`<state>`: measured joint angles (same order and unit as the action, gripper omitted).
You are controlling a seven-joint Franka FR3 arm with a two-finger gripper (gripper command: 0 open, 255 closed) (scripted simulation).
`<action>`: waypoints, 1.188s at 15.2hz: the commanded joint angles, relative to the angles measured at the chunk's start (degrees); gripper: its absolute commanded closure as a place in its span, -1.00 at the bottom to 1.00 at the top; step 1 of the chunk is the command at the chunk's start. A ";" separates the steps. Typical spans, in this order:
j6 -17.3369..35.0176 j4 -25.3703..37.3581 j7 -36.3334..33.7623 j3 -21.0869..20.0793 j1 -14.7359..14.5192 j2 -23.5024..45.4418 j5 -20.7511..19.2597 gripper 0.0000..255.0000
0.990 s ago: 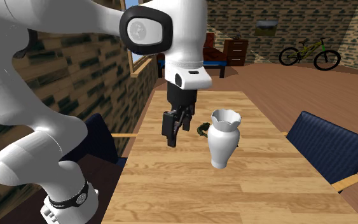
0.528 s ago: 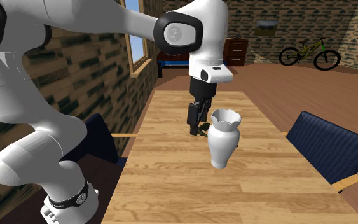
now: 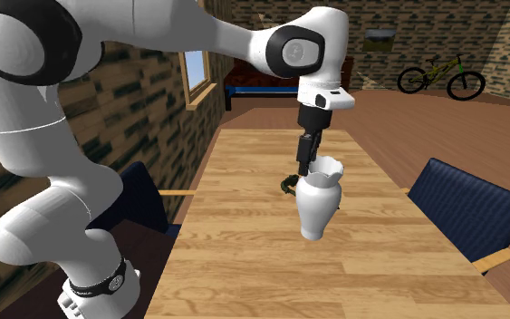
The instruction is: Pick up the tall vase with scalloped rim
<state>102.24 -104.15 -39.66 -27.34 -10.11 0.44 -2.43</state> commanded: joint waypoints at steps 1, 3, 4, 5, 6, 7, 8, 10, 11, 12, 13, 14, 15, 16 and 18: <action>-0.88 5.56 -3.30 -1.38 -1.48 5.25 -2.40 -1.00; -1.99 10.77 -5.93 -2.17 -3.29 9.93 -4.71 -1.00; -2.69 13.58 -7.17 -2.47 -4.33 12.35 -5.92 -1.00; -2.84 14.16 -7.39 -2.42 -4.64 12.83 -6.14 -1.00; -2.08 13.39 -7.43 -2.35 -4.63 12.83 -6.14 -1.00; -1.31 12.64 -7.47 -2.31 -4.60 12.85 -6.17 -1.00; -0.56 11.91 -7.52 -2.28 -4.57 12.88 -6.20 -1.00; 0.94 10.50 -7.64 -2.23 -4.50 12.99 -6.30 -1.00; 1.68 9.83 -7.71 -2.20 -4.48 13.07 -6.36 -1.00; 2.83 8.80 -7.82 -2.15 -4.45 13.22 -6.48 -1.00; 2.84 8.78 -7.82 -2.15 -4.45 13.20 -6.47 -1.00; 2.83 8.79 -7.82 -2.15 -4.45 13.21 -6.47 -1.00; 2.92 8.56 -7.85 -2.18 -4.44 13.05 -6.40 1.00; 2.90 8.53 -7.85 -2.19 -4.43 13.00 -6.38 1.00; 2.89 8.55 -7.86 -2.20 -4.45 13.01 -6.38 1.00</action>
<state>105.11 -95.57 -47.51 -29.54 -14.55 13.43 -8.81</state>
